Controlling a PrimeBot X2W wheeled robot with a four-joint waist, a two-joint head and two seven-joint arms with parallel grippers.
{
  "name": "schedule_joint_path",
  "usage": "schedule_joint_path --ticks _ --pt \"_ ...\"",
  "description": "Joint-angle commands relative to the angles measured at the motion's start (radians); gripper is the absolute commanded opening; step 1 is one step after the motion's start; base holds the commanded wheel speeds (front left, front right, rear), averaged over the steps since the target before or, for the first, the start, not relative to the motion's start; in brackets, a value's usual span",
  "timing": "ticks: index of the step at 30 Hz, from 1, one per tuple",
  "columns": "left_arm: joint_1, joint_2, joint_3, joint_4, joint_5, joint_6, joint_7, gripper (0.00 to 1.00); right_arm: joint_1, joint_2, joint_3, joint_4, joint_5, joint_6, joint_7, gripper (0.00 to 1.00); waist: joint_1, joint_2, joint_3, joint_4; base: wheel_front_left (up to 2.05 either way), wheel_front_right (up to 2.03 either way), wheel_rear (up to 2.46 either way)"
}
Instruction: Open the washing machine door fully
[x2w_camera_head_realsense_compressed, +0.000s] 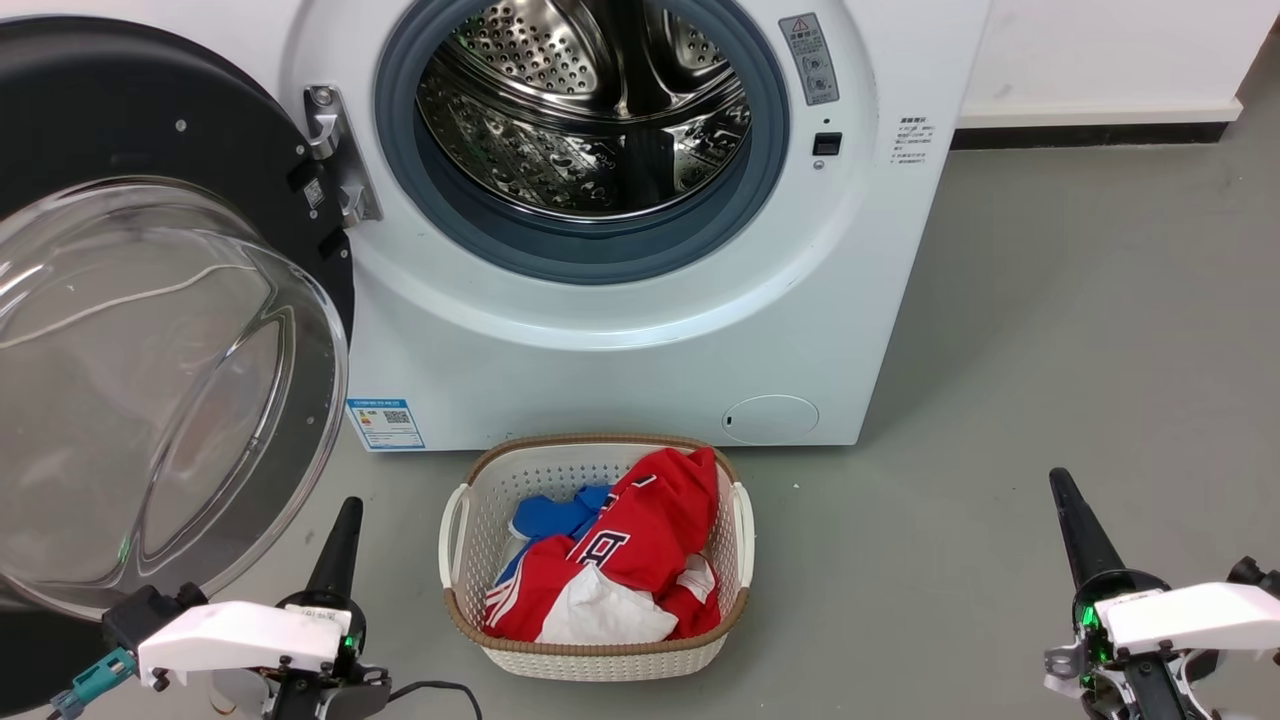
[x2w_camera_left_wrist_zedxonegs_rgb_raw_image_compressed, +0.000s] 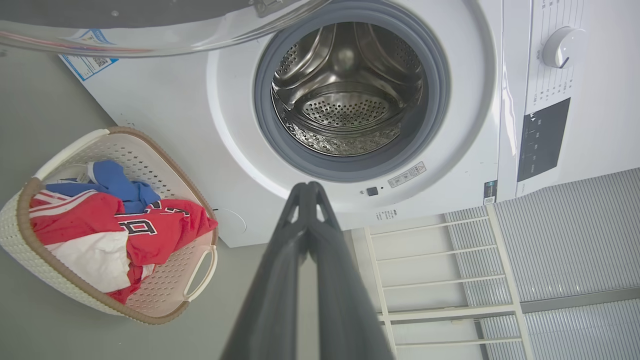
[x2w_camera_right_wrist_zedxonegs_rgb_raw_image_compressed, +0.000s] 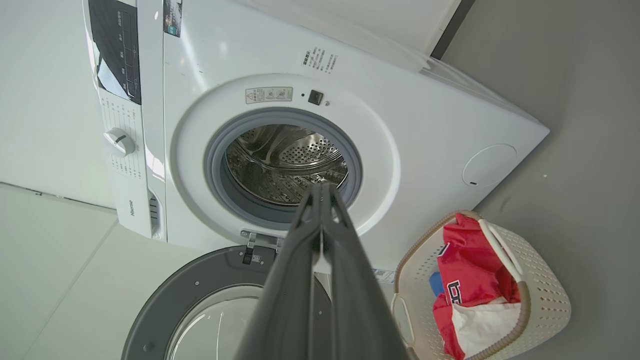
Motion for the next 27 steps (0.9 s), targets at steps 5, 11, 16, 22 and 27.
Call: schedule_joint_path --ticks 5,11,16,22,27 --pt "-0.028 -0.01 0.016 0.001 -0.048 -0.016 0.01 0.0 -0.026 -0.001 -0.004 0.002 0.061 0.0 0.009 0.0 -0.0001 0.0 0.001 0.003 0.0 0.0 0.0" --pt "-0.028 -0.017 0.025 0.006 -0.083 -0.024 0.017 0.0 -0.03 -0.001 -0.006 0.007 0.106 0.0 0.015 0.0 -0.0001 0.0 0.001 0.005 0.0 0.0 0.0" --pt "-0.032 -0.025 0.034 0.01 -0.116 -0.032 0.024 0.0 -0.031 -0.001 -0.008 0.011 0.147 0.0 0.019 0.0 -0.0001 0.0 0.002 0.008 0.0 0.0 0.0" --pt "-0.035 -0.035 0.044 0.016 -0.156 -0.041 0.032 0.0 -0.037 -0.001 -0.01 0.016 0.196 0.0 0.025 0.0 -0.0001 0.0 0.002 0.011 0.0 0.0 0.0" --pt "-0.039 -0.043 0.052 0.02 -0.186 -0.047 0.037 0.0 -0.04 -0.001 -0.012 0.021 0.237 0.0 0.029 0.0 -0.0001 0.0 0.003 0.013 0.0 0.0 0.0"
